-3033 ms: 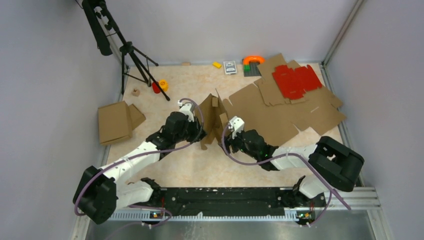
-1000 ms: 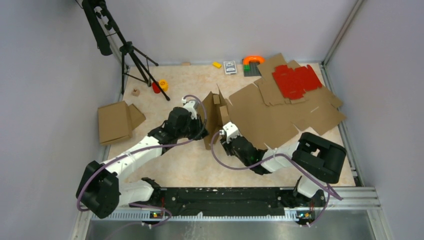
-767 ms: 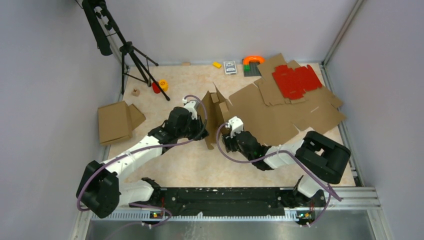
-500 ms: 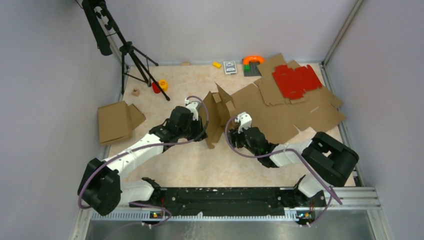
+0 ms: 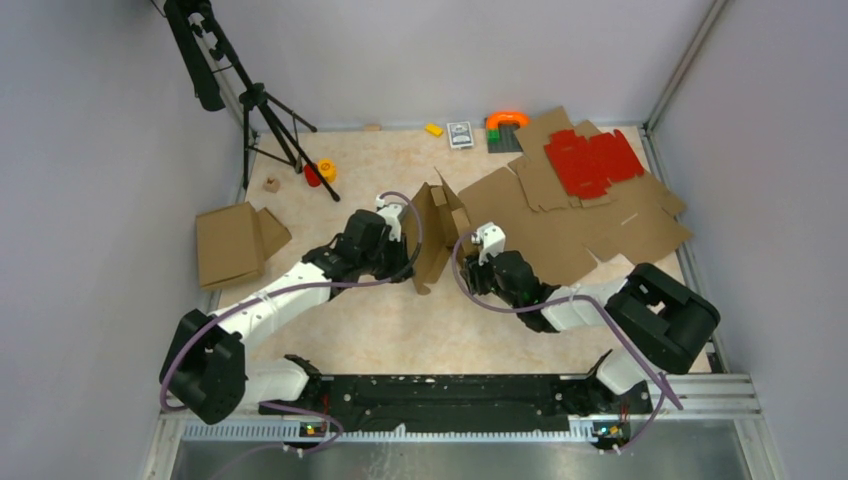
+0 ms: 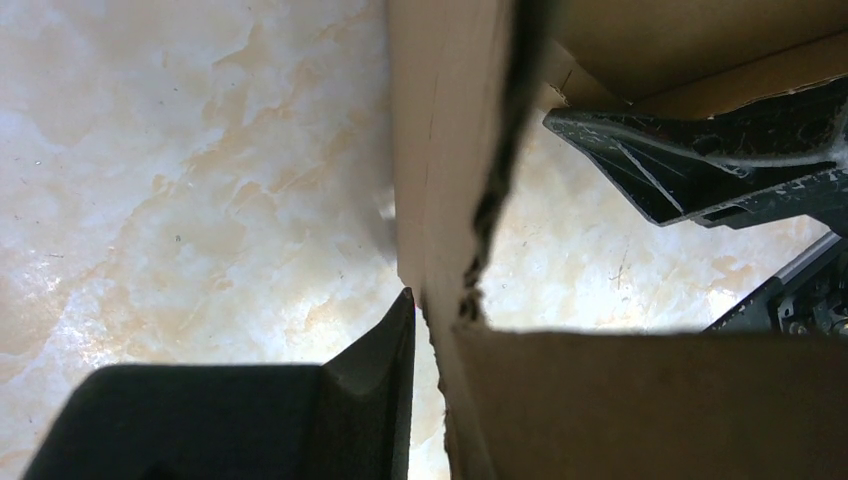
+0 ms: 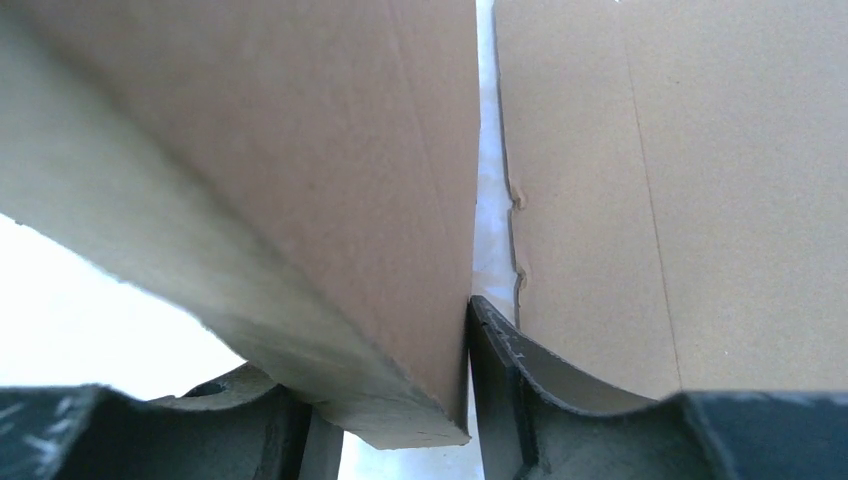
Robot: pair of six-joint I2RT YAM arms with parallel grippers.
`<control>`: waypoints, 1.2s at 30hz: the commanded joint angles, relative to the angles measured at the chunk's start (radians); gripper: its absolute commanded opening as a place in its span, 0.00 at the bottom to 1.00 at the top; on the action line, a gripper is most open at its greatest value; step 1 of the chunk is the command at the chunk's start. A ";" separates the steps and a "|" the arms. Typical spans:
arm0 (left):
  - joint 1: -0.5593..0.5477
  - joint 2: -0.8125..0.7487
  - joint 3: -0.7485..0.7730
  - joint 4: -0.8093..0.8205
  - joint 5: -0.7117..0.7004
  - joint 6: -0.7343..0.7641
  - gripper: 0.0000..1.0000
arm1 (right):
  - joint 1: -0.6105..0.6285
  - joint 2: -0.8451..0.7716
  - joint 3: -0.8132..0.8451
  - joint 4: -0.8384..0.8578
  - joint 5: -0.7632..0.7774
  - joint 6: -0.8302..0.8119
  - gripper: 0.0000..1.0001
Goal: Fold the paper box
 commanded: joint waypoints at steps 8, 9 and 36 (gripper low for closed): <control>-0.010 0.006 0.035 -0.019 0.019 0.044 0.15 | 0.001 -0.010 0.048 0.023 -0.050 0.014 0.31; -0.013 0.008 0.037 -0.017 0.022 0.046 0.15 | 0.000 -0.007 0.049 0.025 -0.056 0.012 0.30; -0.048 -0.065 -0.056 0.107 0.263 0.102 0.10 | 0.000 0.042 -0.007 0.126 -0.215 0.038 0.44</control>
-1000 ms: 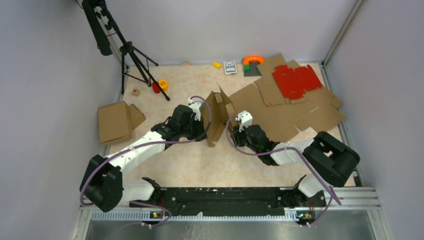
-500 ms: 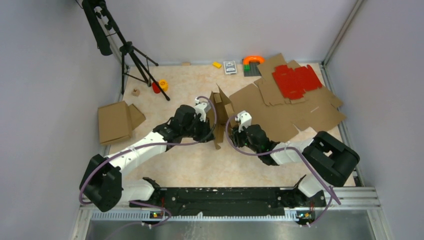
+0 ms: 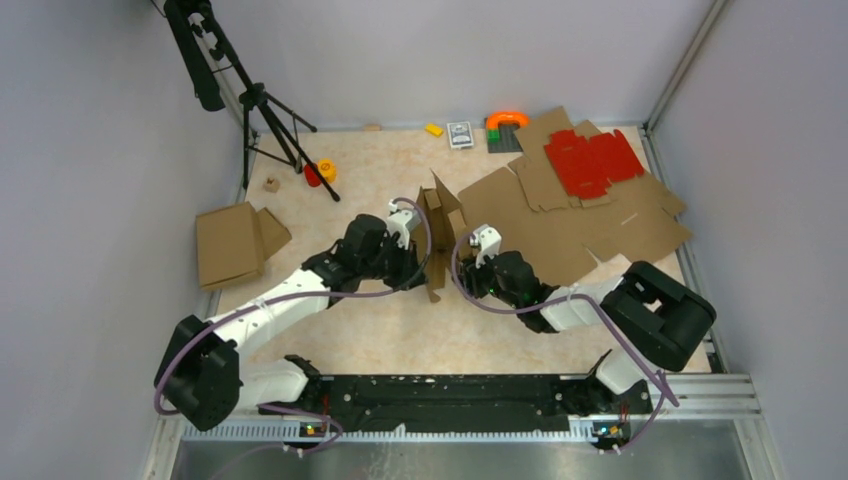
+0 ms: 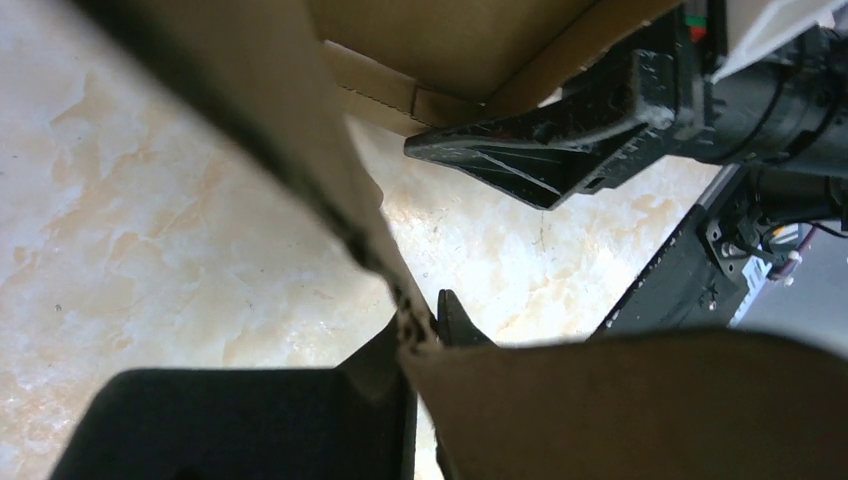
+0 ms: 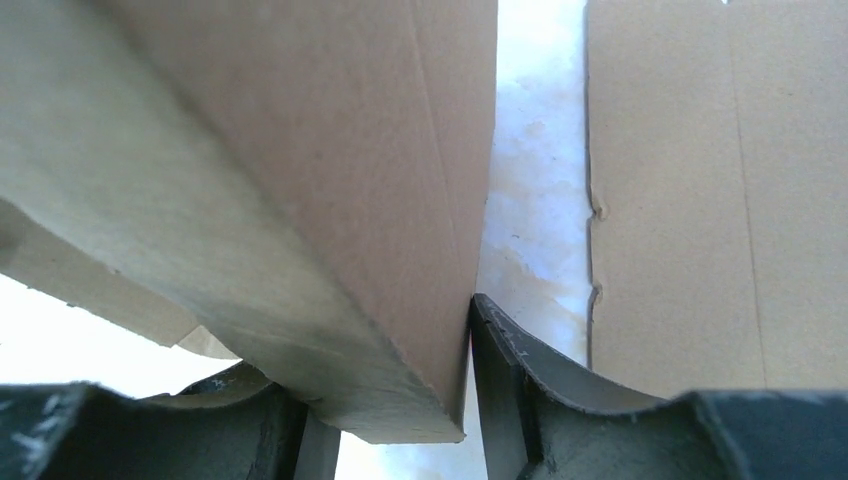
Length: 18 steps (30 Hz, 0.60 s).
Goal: Fold the paper box
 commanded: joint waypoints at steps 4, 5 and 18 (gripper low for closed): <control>-0.012 -0.055 -0.023 -0.032 0.149 0.083 0.06 | 0.009 0.038 0.014 0.070 -0.079 0.014 0.42; -0.014 -0.058 -0.022 -0.045 0.160 0.086 0.06 | 0.009 0.038 0.016 0.070 -0.073 0.014 0.41; -0.019 0.000 -0.015 -0.141 0.330 0.115 0.00 | 0.009 0.048 0.022 0.084 -0.072 0.018 0.45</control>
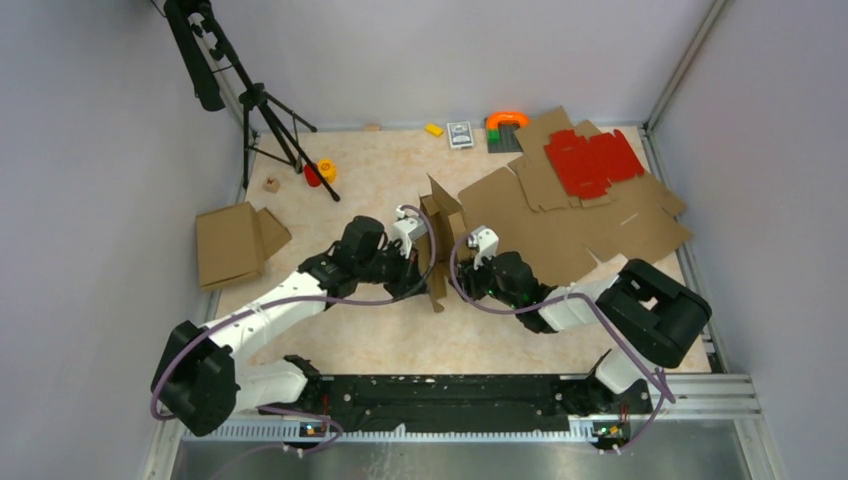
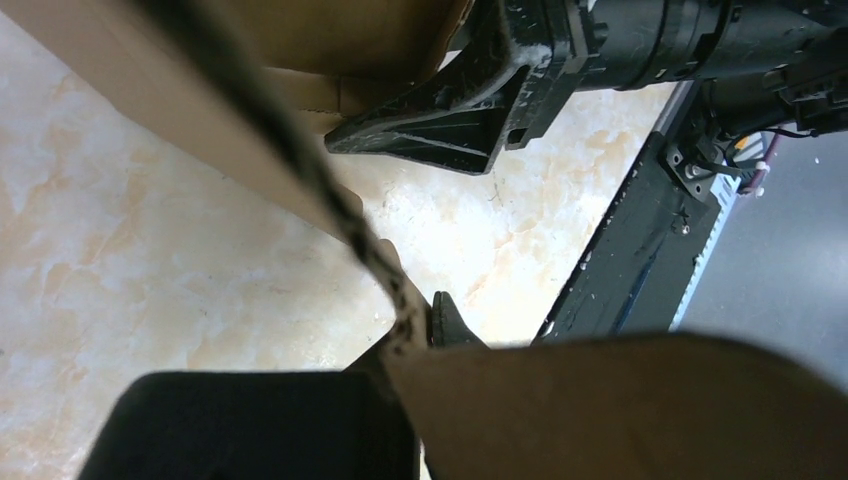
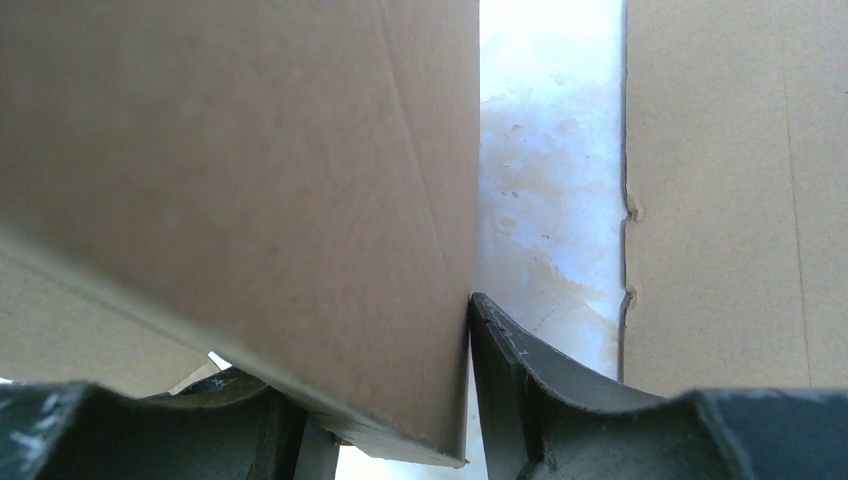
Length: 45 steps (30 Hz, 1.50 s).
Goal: Fold the paper box
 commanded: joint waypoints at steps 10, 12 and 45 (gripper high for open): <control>-0.073 0.122 0.014 -0.082 0.167 -0.015 0.00 | 0.008 0.028 0.029 0.050 0.018 0.029 0.37; -0.078 0.123 0.017 -0.096 0.132 -0.016 0.00 | 0.008 0.025 0.029 0.042 0.045 0.041 0.32; -0.081 0.019 -0.002 -0.128 -0.116 -0.110 0.00 | -0.025 -0.036 -0.044 0.113 0.051 0.134 0.48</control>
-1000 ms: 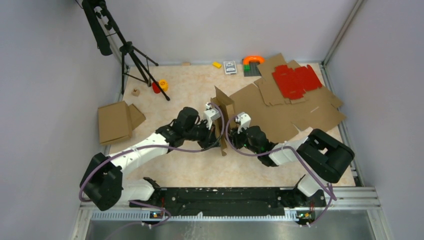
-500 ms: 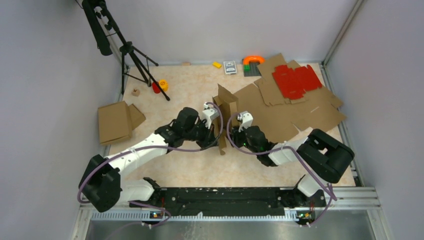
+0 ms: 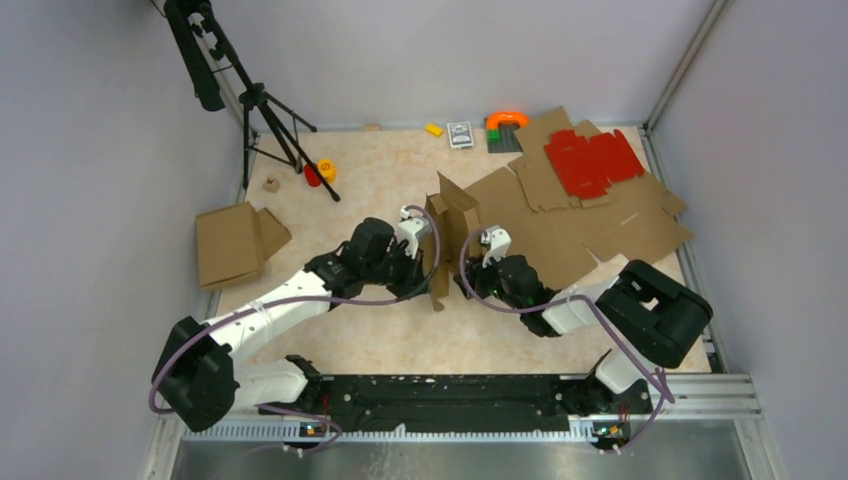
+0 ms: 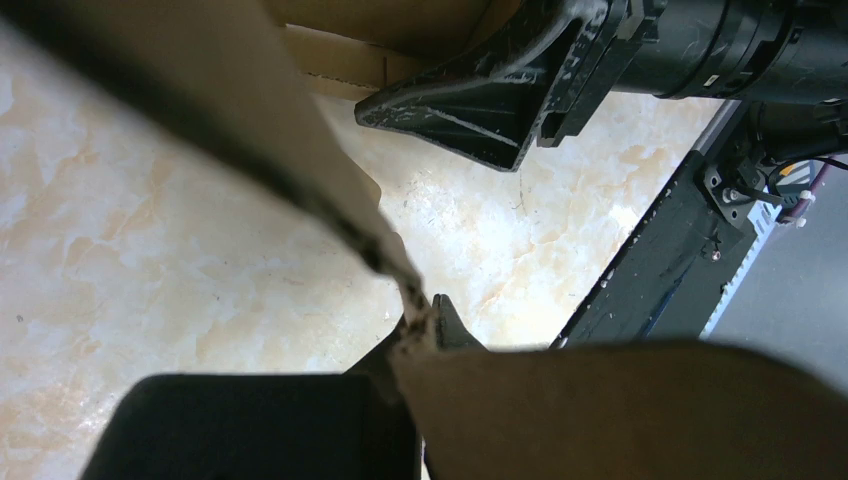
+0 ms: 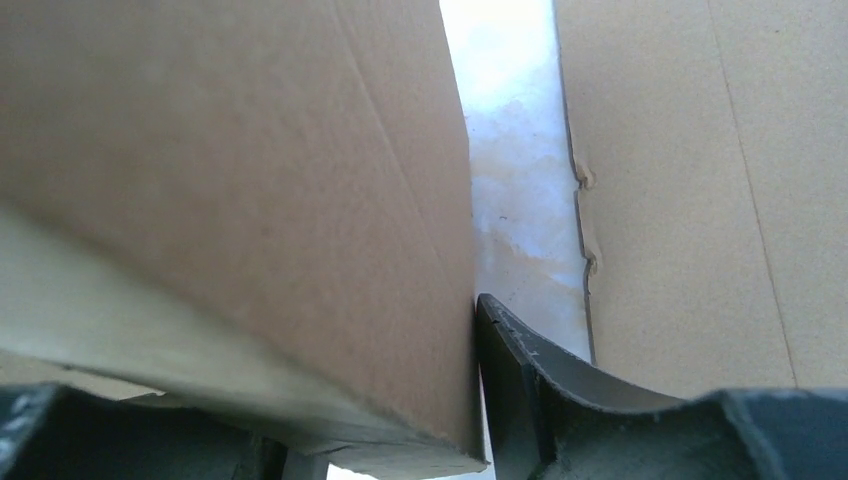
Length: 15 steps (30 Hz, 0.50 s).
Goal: Fold the paper box
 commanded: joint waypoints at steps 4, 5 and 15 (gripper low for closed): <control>-0.014 -0.008 -0.062 -0.043 0.016 -0.121 0.00 | -0.014 -0.043 0.000 0.032 0.034 0.064 0.46; -0.014 -0.009 -0.068 -0.032 0.017 -0.133 0.00 | -0.014 -0.046 0.000 0.022 0.062 0.086 0.47; -0.014 -0.036 -0.083 0.001 0.011 -0.204 0.00 | -0.016 -0.032 0.040 -0.026 0.170 0.116 0.51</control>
